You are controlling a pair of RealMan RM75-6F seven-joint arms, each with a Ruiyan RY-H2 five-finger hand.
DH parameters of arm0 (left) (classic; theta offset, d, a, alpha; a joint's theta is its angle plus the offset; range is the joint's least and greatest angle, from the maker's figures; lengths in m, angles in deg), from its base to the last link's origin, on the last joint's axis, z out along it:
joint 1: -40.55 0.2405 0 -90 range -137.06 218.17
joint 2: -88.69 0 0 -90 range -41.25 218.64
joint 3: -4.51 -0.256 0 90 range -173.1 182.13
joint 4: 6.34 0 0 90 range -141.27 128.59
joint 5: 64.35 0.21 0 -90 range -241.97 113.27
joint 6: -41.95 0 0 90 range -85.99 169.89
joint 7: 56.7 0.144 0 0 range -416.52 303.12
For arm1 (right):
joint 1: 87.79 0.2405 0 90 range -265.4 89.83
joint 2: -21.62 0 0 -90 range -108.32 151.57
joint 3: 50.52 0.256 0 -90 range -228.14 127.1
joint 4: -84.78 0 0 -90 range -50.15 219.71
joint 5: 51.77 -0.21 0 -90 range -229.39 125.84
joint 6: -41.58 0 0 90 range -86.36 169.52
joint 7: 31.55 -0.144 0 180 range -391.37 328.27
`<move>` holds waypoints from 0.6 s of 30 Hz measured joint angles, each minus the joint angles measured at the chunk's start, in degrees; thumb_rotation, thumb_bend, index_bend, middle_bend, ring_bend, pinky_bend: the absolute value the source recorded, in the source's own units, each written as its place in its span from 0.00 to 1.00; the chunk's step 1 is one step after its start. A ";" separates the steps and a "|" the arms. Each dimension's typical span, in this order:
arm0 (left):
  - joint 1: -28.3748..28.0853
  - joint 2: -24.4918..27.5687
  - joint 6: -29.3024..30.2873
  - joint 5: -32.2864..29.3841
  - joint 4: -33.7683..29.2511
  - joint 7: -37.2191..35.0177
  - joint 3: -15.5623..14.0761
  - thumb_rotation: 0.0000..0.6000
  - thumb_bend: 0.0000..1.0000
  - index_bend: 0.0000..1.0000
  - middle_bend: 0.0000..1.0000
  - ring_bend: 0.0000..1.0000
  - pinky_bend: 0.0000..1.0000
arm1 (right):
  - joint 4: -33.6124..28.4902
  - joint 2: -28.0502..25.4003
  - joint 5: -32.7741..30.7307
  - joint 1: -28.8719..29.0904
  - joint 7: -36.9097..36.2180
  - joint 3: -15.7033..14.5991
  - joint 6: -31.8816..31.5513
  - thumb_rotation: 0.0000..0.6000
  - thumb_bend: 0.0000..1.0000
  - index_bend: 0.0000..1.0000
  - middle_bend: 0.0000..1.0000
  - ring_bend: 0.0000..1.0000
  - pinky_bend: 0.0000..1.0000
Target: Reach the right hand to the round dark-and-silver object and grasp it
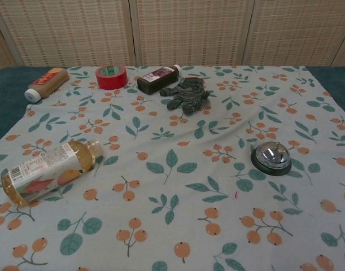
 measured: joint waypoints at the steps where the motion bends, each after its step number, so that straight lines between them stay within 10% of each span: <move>1: -0.01 0.00 -0.05 -0.05 0.00 -0.03 0.00 1.00 0.39 0.29 0.29 0.23 0.36 | -0.01 0.00 -0.01 0.02 -0.01 -0.01 0.11 1.00 1.00 0.00 0.00 0.00 0.06; 18: 0.51 0.57 1.76 0.01 -0.13 -1.78 0.44 1.00 0.39 0.29 0.29 0.23 0.36 | 12.38 7.54 8.49 6.19 -5.85 0.49 1.60 1.00 1.00 0.00 0.00 0.00 0.01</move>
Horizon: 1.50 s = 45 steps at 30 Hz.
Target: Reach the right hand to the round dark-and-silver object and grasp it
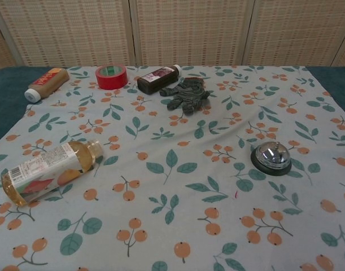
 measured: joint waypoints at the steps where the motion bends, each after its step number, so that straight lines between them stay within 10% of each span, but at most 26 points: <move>1: -0.01 0.01 0.00 0.04 0.08 -0.15 -0.01 1.00 0.39 0.29 0.29 0.23 0.36 | 1.38 0.88 0.89 1.32 -0.78 0.13 0.59 1.00 1.00 0.00 0.00 0.00 0.01; 27: -0.01 0.42 0.56 0.71 0.63 -2.61 -0.17 1.00 0.39 0.31 0.29 0.23 0.36 | 30.57 23.03 -4.37 20.95 -21.34 1.28 24.27 1.00 1.00 0.00 0.00 0.00 0.00; 45: -0.07 0.26 0.42 0.66 0.56 -1.97 -0.13 1.00 0.39 0.31 0.29 0.23 0.36 | 29.22 22.09 -4.92 22.03 -20.84 -0.81 21.97 1.00 1.00 0.00 0.00 0.00 0.00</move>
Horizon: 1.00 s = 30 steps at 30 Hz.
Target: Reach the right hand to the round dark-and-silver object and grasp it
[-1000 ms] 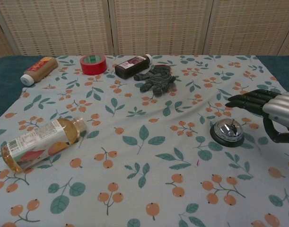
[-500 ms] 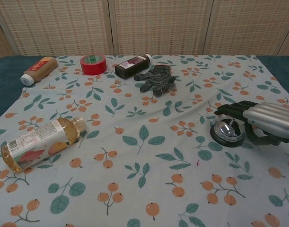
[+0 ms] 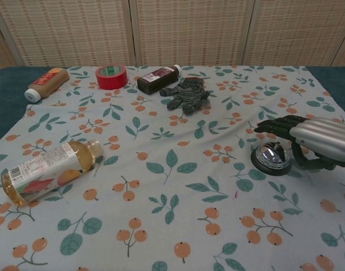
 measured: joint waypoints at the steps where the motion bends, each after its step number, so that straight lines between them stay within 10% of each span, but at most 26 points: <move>1: 0.01 0.02 0.05 0.01 0.02 -0.01 0.01 1.00 0.39 0.31 0.29 0.23 0.36 | 0.34 0.35 -0.05 0.23 -0.08 -0.13 0.45 1.00 1.00 0.00 0.00 0.00 0.00; 20: 0.11 0.15 0.42 0.00 0.27 -0.79 0.11 1.00 0.39 0.31 0.29 0.23 0.36 | 0.79 0.49 0.82 0.06 0.77 -1.54 -5.16 1.00 1.00 0.00 0.00 0.00 0.00; 30: 0.15 0.13 0.34 0.11 -0.11 -0.07 0.01 1.00 0.39 0.31 0.29 0.23 0.36 | -12.24 -12.25 0.23 -10.54 14.19 -3.36 -18.56 1.00 1.00 0.00 0.00 0.00 0.00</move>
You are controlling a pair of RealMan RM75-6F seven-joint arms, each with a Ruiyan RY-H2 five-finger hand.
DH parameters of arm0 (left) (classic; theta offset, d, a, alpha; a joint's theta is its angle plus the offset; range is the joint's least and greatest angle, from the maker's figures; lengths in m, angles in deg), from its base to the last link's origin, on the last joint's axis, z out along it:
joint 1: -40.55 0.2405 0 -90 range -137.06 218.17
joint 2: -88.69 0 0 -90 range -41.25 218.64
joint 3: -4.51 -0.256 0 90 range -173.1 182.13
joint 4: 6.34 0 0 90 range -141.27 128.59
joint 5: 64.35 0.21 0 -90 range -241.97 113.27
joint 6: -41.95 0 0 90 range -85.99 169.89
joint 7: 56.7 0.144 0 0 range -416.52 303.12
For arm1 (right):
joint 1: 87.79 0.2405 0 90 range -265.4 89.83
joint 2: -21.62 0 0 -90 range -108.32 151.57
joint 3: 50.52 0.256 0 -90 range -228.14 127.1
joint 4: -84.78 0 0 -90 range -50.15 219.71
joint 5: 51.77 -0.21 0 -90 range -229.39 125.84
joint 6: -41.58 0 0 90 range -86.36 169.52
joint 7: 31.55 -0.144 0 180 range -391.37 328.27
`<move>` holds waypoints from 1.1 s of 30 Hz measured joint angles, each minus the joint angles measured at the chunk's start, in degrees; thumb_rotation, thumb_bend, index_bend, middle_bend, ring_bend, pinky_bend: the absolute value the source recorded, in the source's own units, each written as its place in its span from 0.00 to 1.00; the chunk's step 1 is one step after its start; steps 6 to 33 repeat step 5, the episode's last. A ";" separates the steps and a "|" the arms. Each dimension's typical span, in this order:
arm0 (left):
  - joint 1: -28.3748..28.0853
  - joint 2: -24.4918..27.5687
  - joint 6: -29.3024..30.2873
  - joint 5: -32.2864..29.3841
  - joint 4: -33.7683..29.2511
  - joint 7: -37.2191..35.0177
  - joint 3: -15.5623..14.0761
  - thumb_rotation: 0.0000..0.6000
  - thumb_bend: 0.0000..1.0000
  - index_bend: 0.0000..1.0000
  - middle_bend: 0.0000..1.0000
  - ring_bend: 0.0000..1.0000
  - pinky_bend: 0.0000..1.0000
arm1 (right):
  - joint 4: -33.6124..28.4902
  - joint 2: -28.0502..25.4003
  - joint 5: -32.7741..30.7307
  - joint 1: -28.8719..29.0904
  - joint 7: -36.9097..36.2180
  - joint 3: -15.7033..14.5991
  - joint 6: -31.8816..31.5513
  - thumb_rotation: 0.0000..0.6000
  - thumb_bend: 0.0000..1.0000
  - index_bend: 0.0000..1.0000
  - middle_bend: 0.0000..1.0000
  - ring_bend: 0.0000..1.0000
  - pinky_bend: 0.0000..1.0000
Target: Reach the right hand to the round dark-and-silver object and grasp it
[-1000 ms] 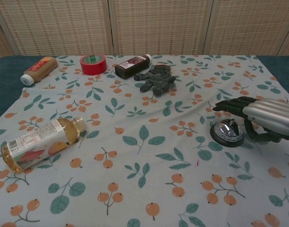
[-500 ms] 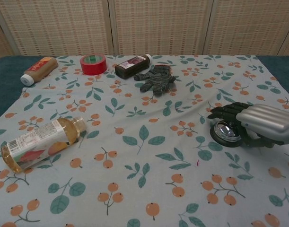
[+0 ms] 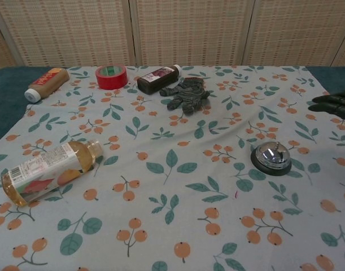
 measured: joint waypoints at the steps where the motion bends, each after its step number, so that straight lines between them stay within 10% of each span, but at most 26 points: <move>1: -0.01 -0.04 -0.04 -0.03 -0.01 0.11 0.01 1.00 0.39 0.31 0.29 0.23 0.36 | -1.37 -1.39 -0.28 -1.17 1.11 -0.25 -0.80 1.00 1.00 0.00 0.00 0.00 0.00; 33: -0.06 -0.25 -0.34 -0.30 -0.07 0.84 0.09 1.00 0.39 0.31 0.29 0.23 0.36 | -6.90 -5.83 -1.97 -4.94 4.05 -0.87 -2.86 1.00 1.00 0.00 0.00 0.00 0.00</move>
